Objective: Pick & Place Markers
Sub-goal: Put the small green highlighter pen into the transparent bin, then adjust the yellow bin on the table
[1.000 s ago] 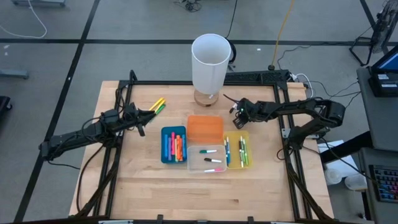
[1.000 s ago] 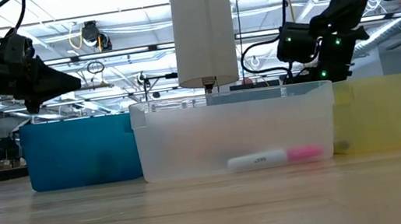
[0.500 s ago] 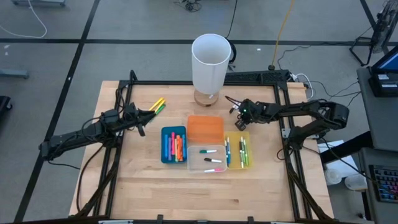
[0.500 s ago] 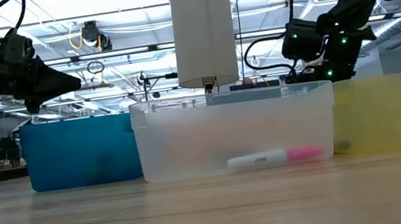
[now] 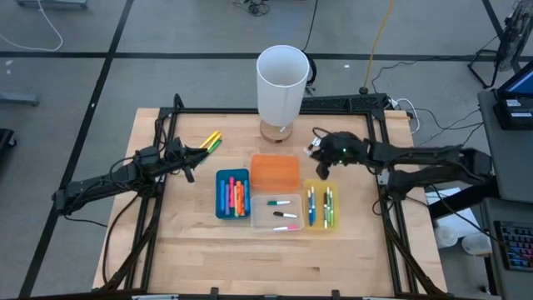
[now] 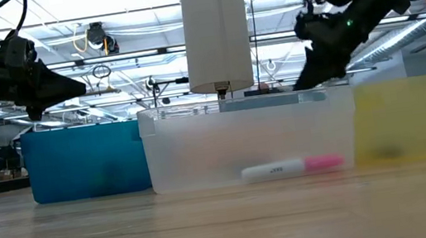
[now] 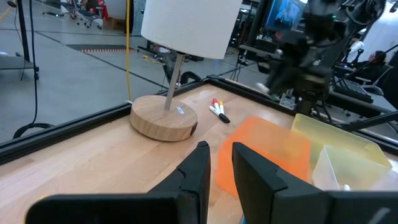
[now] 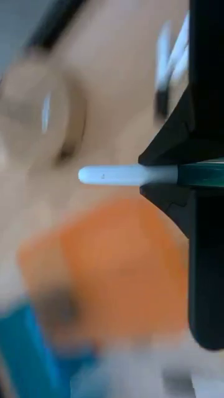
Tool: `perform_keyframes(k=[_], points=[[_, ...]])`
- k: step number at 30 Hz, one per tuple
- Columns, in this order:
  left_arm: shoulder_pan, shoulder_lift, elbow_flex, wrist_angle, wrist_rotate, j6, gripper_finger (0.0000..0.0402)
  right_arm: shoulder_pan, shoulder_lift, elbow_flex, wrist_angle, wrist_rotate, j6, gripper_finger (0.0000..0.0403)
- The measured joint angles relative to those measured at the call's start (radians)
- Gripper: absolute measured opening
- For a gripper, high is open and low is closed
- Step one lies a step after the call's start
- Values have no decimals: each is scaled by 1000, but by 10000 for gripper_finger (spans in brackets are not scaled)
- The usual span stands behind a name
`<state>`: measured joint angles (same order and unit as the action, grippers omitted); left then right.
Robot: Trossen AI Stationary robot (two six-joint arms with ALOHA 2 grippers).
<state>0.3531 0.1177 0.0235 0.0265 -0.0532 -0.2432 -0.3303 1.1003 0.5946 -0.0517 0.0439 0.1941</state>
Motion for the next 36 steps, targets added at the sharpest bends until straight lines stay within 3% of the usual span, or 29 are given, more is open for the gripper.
perform_keyframes(k=[8, 16, 24, 36], points=[[0, 0, 0, 0, 0, 0, 72, 214, 45, 14, 238, -257, -9, 23], [0, 0, 0, 0, 0, 0, 72, 400, 225, 166, 231, -250, -54, 23], [0, 0, 0, 0, 0, 0, 72, 471, 423, 228, 222, -258, -64, 35], [0, 0, 0, 0, 0, 0, 72, 479, 394, 230, 207, -256, -56, 68]])
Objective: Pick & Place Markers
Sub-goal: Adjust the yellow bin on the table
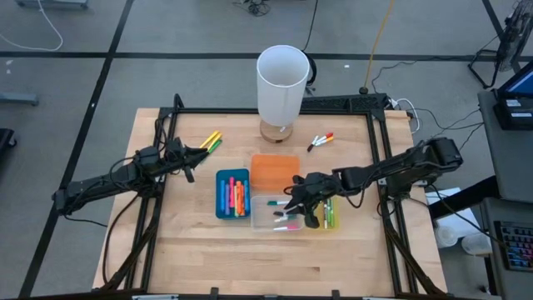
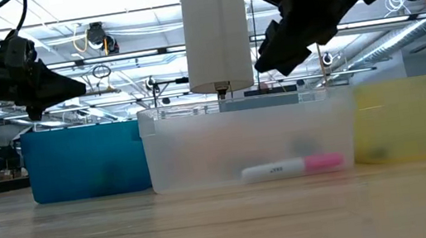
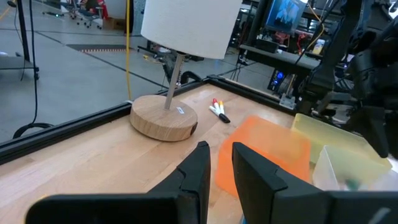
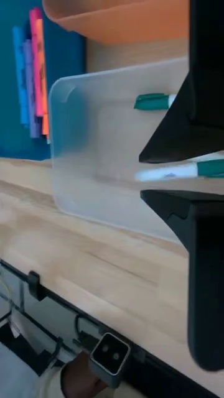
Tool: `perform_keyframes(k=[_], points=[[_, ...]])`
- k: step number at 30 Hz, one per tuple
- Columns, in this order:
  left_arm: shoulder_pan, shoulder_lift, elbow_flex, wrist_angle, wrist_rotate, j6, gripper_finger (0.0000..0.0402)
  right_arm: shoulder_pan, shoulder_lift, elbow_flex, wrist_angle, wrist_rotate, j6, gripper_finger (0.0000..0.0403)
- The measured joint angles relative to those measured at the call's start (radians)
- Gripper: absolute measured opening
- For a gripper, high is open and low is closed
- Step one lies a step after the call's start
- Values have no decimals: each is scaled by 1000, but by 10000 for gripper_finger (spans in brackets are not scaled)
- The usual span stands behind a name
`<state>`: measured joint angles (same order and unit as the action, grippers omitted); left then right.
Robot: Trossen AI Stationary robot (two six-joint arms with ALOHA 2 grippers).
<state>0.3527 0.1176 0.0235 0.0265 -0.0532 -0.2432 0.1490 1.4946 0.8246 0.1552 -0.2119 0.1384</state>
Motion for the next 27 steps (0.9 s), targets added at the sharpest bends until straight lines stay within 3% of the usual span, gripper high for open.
perform_keyframes(k=[6, 9, 18, 27], points=[[0, 0, 0, 0, 0, 0, 72, 0, -5, -1, -20, 1, -34, 83], [0, 0, 0, 0, 0, 0, 72, -8, -28, -1, -128, 19, -55, 84], [0, 0, 0, 1, 0, 0, 72, -17, -235, -12, -489, 332, 34, 6], [0, 0, 0, 0, 0, 0, 72, -46, -149, -130, -440, 315, 72, 1]])
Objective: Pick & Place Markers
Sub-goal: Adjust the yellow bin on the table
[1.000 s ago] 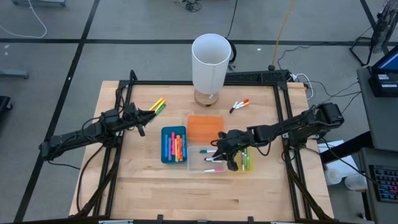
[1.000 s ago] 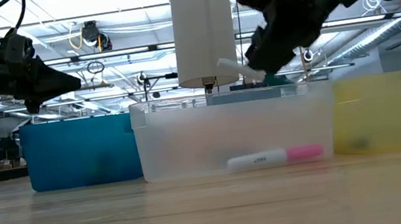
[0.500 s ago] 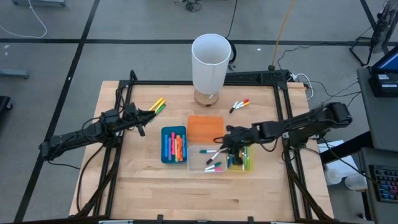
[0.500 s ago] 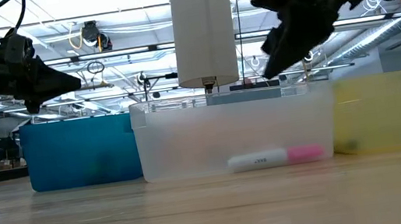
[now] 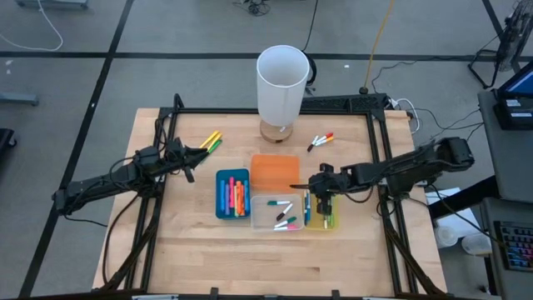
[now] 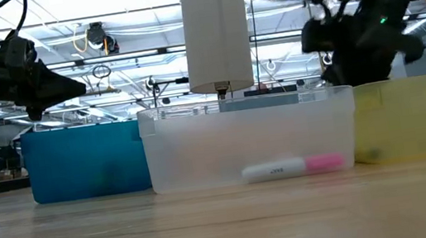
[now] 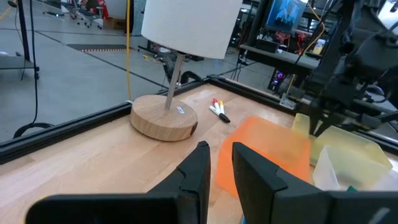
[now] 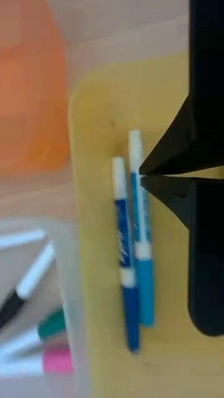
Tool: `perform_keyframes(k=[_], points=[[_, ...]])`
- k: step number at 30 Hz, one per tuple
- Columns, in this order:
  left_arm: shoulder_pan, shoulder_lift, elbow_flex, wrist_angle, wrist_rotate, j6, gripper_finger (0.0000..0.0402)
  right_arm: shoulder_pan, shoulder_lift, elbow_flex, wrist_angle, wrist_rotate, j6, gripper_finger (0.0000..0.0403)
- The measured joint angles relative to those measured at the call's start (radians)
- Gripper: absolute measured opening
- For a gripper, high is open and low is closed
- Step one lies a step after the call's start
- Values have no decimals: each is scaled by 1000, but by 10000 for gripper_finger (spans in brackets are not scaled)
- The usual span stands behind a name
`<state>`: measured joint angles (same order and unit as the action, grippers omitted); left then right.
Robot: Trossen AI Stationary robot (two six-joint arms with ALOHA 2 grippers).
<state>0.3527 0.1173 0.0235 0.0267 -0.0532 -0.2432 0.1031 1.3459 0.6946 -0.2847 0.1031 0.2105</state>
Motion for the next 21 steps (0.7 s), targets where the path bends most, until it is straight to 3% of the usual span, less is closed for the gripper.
perform_keyframes(k=[9, 21], points=[[0, 0, 0, 2, 0, 0, 72, -64, 119, -13, 211, -2, -71, 1], [0, 0, 0, 1, 0, 0, 72, -159, 121, -12, 238, 3, -92, 0]])
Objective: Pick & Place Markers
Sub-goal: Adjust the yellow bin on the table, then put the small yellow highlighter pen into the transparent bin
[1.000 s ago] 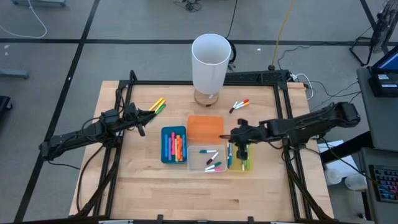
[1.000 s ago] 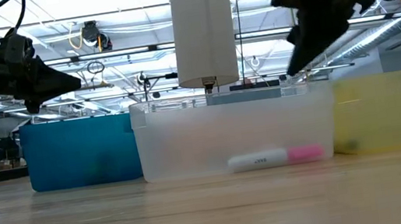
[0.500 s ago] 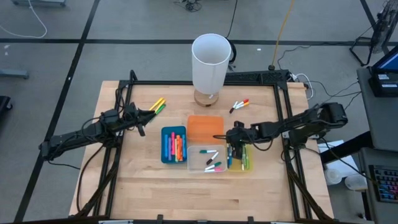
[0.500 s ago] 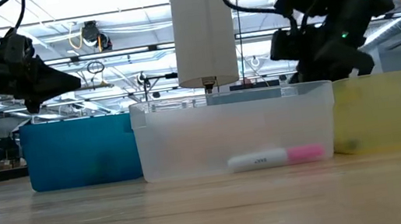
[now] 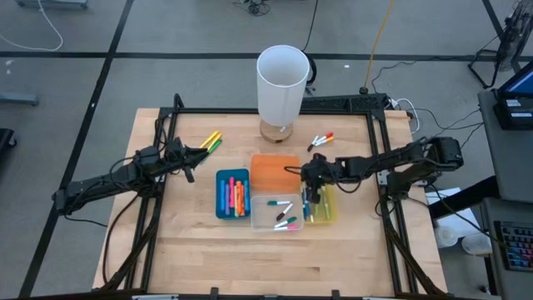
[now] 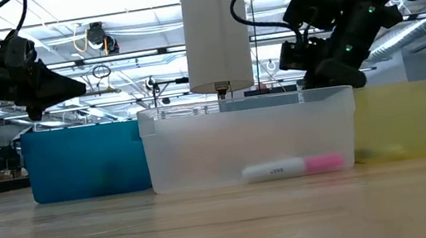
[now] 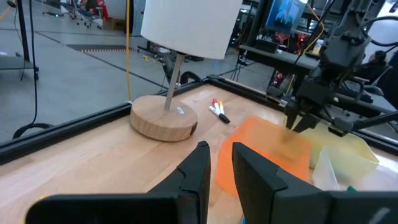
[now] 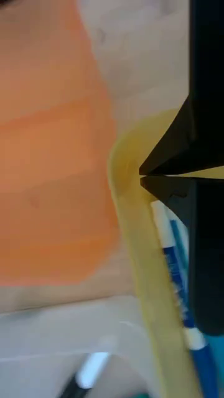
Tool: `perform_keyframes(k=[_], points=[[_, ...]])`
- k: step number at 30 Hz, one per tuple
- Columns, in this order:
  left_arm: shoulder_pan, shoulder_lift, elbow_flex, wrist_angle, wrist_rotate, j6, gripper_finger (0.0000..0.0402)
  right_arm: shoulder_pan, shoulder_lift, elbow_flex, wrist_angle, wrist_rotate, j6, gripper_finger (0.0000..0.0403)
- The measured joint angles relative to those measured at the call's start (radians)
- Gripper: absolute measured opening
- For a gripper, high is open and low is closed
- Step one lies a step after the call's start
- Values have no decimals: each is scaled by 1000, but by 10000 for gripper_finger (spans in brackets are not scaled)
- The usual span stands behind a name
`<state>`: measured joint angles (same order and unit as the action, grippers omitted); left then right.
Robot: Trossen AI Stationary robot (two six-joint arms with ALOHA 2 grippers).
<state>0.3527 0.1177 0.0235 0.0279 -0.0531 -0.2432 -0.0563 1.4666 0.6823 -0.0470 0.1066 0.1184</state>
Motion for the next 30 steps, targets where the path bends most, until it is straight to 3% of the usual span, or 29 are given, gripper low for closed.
perform_keyframes(k=[7, 13, 21, 27, 30], points=[[0, 0, 0, 0, 0, 0, 72, -10, 0, 0, 103, -2, 1, 0], [0, 0, 0, -1, 0, 0, 72, -10, -13, 0, 43, -2, 52, 0], [0, 0, 0, 0, 0, 0, 72, -9, -177, 0, -40, 2, 56, 0], [0, 0, 0, -1, 0, 0, 72, -56, -336, 0, -143, 259, 48, 4], [0, 0, 0, -1, 0, 0, 72, -137, -379, 0, -189, 255, 21, 28]])
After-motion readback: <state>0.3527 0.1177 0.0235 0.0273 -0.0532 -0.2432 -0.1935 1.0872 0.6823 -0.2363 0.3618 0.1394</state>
